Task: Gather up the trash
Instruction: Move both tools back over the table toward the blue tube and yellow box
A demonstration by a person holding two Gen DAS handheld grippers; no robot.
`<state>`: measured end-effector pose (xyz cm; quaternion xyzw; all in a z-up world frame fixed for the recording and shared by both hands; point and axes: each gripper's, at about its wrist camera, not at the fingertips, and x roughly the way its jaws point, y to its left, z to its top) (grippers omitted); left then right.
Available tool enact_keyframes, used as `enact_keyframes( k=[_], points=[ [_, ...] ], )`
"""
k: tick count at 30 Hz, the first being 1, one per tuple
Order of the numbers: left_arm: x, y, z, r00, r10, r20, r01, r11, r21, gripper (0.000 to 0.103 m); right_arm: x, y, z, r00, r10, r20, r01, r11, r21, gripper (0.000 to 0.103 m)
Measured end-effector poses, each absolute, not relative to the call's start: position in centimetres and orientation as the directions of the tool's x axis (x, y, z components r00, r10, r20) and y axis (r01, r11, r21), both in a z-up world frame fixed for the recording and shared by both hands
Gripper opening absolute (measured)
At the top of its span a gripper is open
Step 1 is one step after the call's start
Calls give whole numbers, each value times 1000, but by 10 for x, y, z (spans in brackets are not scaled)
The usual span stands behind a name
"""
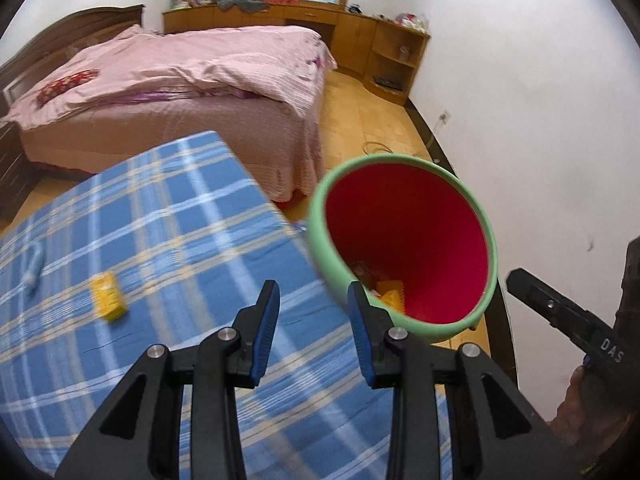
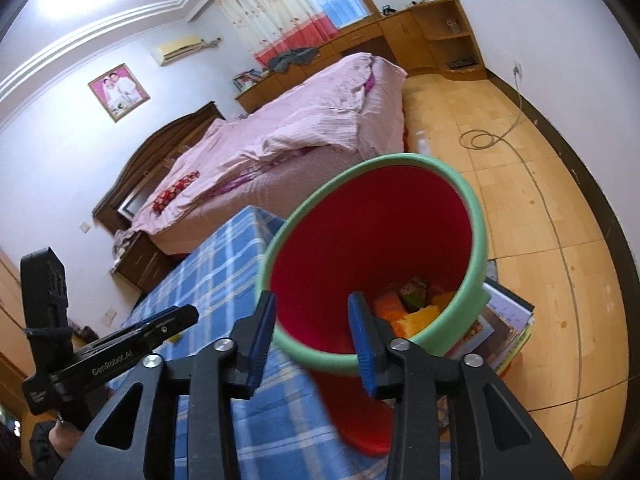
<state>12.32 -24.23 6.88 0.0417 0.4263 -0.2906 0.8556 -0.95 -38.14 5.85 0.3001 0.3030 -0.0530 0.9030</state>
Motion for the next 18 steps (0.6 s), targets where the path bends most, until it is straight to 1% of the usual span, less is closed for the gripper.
enact_keyframes(
  k=[12, 18],
  points=[
    [139, -128, 86, 575, -405, -711, 384, 901, -203, 34, 18, -316, 74, 803, 166, -572, 180, 847, 499, 44],
    [154, -79, 85, 609, -357, -708, 321, 928, -191, 35, 39, -283, 80, 792, 181, -582, 145, 872, 468, 46]
  ],
)
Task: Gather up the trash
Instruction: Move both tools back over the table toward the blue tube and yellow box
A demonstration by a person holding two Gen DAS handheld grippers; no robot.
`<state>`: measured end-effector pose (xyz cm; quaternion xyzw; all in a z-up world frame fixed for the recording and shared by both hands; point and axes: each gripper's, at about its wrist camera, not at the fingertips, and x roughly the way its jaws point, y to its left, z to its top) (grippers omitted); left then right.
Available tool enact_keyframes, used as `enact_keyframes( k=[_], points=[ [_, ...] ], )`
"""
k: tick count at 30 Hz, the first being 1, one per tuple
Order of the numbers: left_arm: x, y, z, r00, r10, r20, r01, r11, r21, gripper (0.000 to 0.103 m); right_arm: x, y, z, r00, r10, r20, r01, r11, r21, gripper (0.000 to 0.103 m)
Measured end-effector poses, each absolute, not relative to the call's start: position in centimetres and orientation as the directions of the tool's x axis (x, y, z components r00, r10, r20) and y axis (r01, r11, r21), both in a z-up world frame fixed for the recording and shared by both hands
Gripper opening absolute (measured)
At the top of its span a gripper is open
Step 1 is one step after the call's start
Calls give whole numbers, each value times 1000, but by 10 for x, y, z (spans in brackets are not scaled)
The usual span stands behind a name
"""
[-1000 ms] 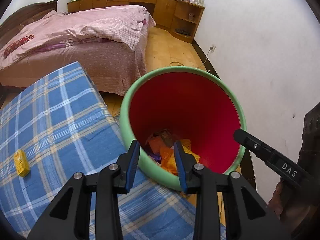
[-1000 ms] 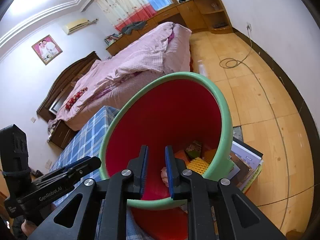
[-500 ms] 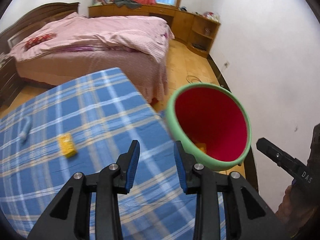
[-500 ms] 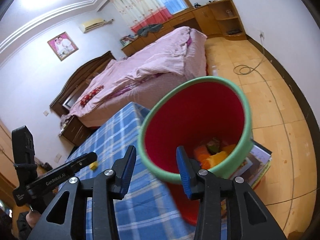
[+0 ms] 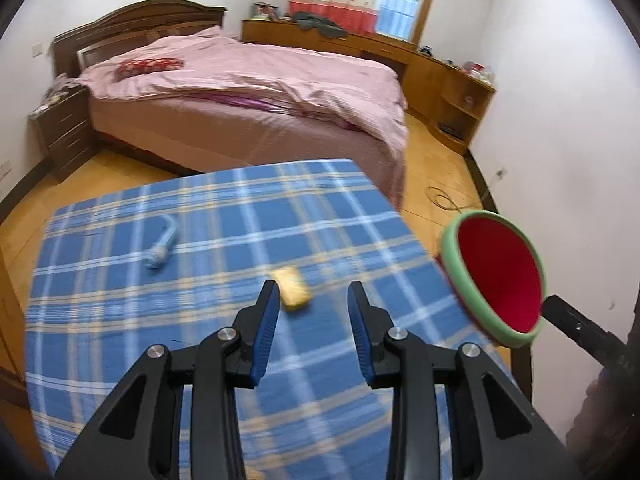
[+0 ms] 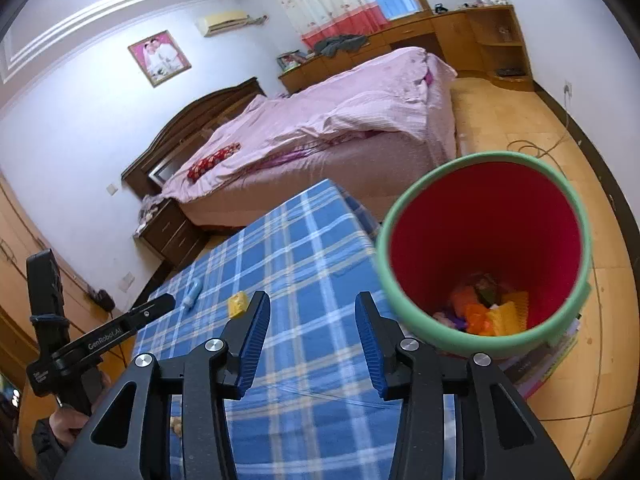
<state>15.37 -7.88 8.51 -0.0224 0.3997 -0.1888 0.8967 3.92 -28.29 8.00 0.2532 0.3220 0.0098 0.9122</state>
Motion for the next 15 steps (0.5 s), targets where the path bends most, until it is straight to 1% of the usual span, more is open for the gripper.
enact_keyframes(
  k=[5, 11, 15],
  points=[
    [173, -40, 78, 625, -315, -715, 267, 946, -183, 35, 60, -259, 80, 785, 187, -591, 130, 882, 452, 50],
    [206, -3, 51, 612, -256, -748, 190, 966, -176, 35, 97, -237, 65, 769, 221, -600, 118, 873, 473, 53],
    [228, 10, 32, 620, -187, -762, 133, 982, -133, 35, 122, -224, 49, 744, 252, -619, 106, 870, 482, 55]
  ],
)
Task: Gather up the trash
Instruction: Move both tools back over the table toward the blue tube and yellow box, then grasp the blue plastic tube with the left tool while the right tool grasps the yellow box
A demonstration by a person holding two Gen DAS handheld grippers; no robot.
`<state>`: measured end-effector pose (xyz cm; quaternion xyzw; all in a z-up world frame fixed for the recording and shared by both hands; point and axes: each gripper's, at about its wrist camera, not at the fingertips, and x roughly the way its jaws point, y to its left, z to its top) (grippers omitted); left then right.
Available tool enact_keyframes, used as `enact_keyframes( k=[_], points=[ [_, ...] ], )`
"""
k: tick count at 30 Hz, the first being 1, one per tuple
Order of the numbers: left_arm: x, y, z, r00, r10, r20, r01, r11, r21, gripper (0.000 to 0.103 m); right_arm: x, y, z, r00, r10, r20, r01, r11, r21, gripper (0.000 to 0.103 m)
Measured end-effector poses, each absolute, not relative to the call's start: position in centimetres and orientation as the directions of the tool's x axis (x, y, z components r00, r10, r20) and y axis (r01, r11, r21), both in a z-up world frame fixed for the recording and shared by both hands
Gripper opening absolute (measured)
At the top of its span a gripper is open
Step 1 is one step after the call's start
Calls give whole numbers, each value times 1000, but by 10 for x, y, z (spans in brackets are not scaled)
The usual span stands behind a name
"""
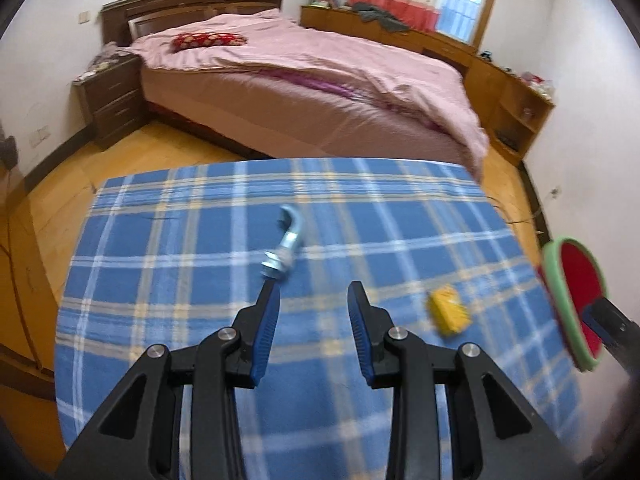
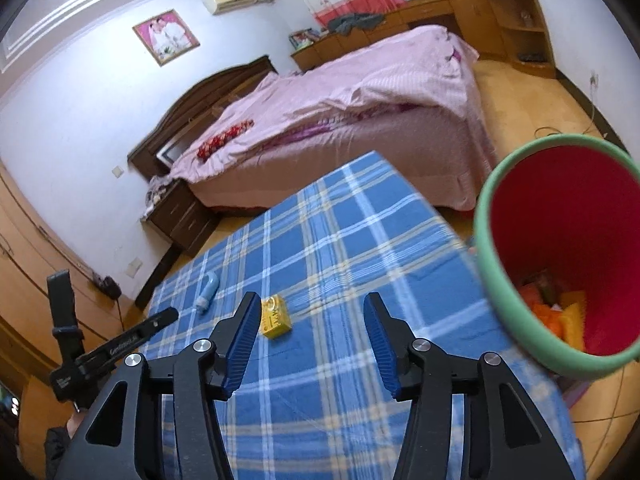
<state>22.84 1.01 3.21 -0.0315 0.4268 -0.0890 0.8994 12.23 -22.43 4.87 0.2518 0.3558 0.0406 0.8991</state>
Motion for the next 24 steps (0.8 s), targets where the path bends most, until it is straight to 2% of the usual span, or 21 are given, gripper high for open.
enact_keyframes(
  k=[2, 12, 18, 20, 22, 24],
  points=[
    [239, 12, 23, 619, -152, -771, 106, 988, -110, 35, 131, -219, 42, 732, 257, -631, 102, 874, 475, 55],
    [280, 5, -4, 588, -177, -789, 141, 983, -116, 35, 160, -218, 6, 680, 320, -660, 110, 845, 524, 55],
    [290, 8, -17, 601, -135, -788, 102, 991, -93, 34, 162, -216, 3, 677, 317, -664, 105, 852, 513, 55],
    [290, 11, -17, 601, -146, -786, 90, 989, -115, 27, 163, -214, 3, 676, 311, -668, 104, 857, 504, 55],
    [291, 16, -16, 593, -172, -787, 84, 985, -152, 16, 163, -213, 4, 674, 305, -672, 103, 862, 496, 55],
    [286, 24, -14, 583, -207, -786, 80, 977, -199, 16, 161, -210, 6, 674, 301, -675, 99, 868, 486, 55]
  ],
)
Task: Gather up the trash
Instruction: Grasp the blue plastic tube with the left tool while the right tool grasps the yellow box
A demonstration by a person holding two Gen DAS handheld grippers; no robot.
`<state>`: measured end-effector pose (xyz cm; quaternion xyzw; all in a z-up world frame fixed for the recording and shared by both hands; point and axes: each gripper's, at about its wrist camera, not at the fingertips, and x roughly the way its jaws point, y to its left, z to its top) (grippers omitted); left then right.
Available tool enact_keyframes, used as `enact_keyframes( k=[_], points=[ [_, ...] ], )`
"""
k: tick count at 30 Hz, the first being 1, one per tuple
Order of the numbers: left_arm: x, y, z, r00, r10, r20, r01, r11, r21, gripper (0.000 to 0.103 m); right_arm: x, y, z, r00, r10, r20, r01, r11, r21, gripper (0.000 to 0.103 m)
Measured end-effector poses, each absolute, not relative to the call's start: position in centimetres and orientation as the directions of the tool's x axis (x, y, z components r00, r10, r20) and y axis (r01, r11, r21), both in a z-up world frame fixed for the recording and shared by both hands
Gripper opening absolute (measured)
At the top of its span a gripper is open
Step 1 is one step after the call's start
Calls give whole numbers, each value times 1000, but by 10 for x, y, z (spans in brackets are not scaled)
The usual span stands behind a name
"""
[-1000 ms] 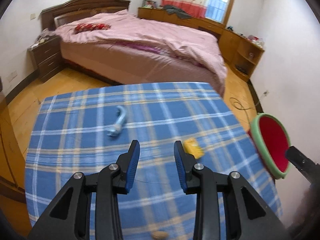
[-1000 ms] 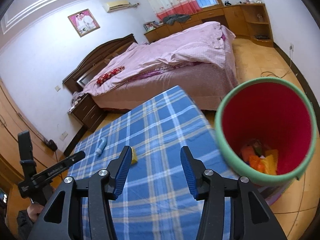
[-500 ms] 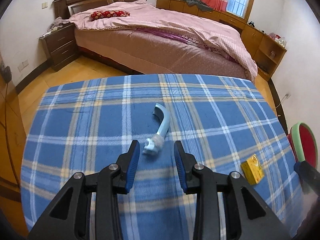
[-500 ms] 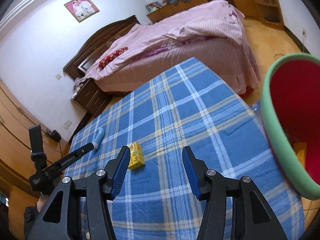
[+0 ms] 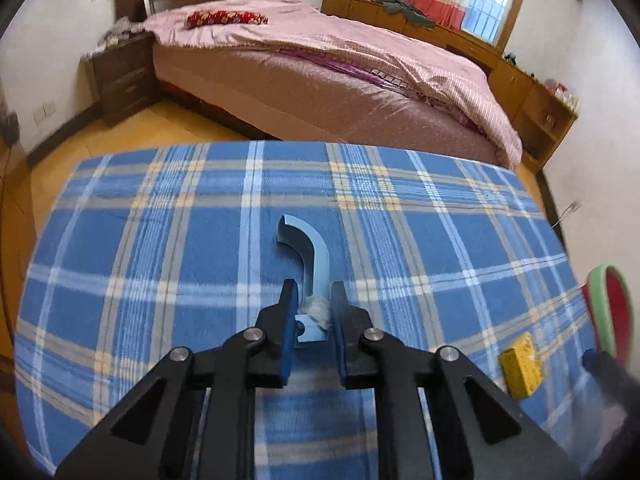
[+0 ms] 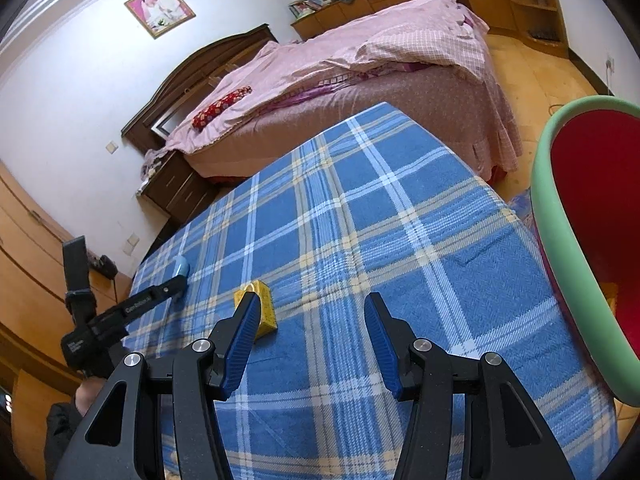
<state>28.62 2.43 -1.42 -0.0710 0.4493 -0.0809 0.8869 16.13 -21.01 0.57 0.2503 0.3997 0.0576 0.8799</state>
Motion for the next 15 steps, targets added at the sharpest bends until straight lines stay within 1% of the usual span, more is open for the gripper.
enact_keyframes(
  k=[6, 11, 15],
  points=[
    [252, 45, -2, 579, -308, -755, 80, 943, -323, 15, 161, -195, 14, 667, 286, -688, 69, 895, 440, 55],
    [218, 55, 1, 616, -328, -716, 51, 924, -379, 15, 166, -175, 13, 642, 270, -717, 51, 919, 392, 55],
    [199, 63, -1, 669, -292, -684, 10, 923, -384, 15, 175, -153, 6, 638, 218, -739, 51, 945, 323, 55]
  ],
)
